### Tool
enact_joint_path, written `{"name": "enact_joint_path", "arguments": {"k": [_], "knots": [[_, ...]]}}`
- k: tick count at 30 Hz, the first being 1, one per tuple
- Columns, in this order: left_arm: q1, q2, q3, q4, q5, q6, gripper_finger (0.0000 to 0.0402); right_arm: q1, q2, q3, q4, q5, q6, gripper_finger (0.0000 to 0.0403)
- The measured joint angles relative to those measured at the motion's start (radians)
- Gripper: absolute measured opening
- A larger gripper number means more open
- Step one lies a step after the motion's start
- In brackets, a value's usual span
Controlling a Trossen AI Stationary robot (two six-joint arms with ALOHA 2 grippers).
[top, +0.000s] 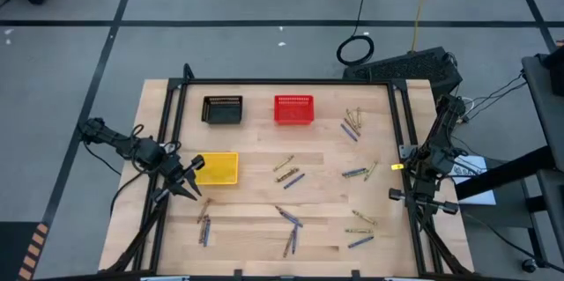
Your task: Sort crayons
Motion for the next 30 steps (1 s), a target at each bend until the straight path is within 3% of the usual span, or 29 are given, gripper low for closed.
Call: {"name": "enact_joint_path", "arguments": {"k": [30], "knots": [[0.000, 0.000, 0.000, 0.000, 0.000, 0.000, 0.0075, 0.000, 0.000, 0.000, 0.050, 0.027, 0.000, 0.0070]]}}
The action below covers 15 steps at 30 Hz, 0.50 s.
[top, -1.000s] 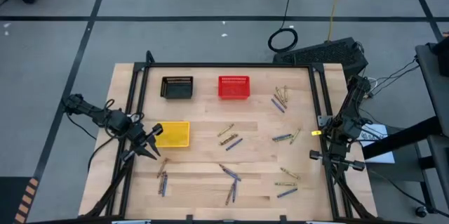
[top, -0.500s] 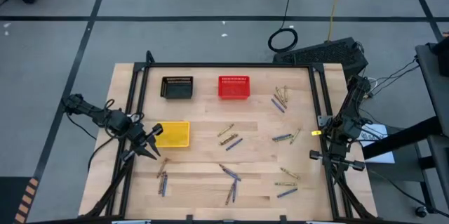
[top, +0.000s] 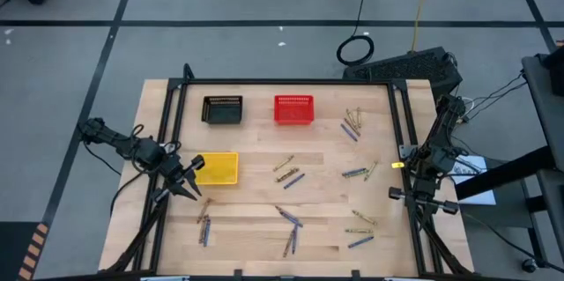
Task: Sort crayons
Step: Put the blue crayon into the red basket
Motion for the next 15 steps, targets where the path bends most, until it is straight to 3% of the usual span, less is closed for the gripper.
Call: {"name": "enact_joint_path", "arguments": {"k": [6, 11, 15], "knots": [[0.000, 0.000, 0.000, 0.000, 0.000, 0.000, 0.0075, 0.000, 0.000, 0.000, 0.091, 0.018, -0.058, 0.0070], [0.000, 0.000, 0.000, 0.001, 0.000, 0.000, 0.0075, 0.000, 0.000, 0.000, 0.157, 0.220, -0.047, 0.0070], [0.000, 0.000, 0.000, 0.001, 0.000, 0.000, 0.0075, 0.000, 0.000, 0.000, 0.160, 0.306, -0.053, 0.0070]]}}
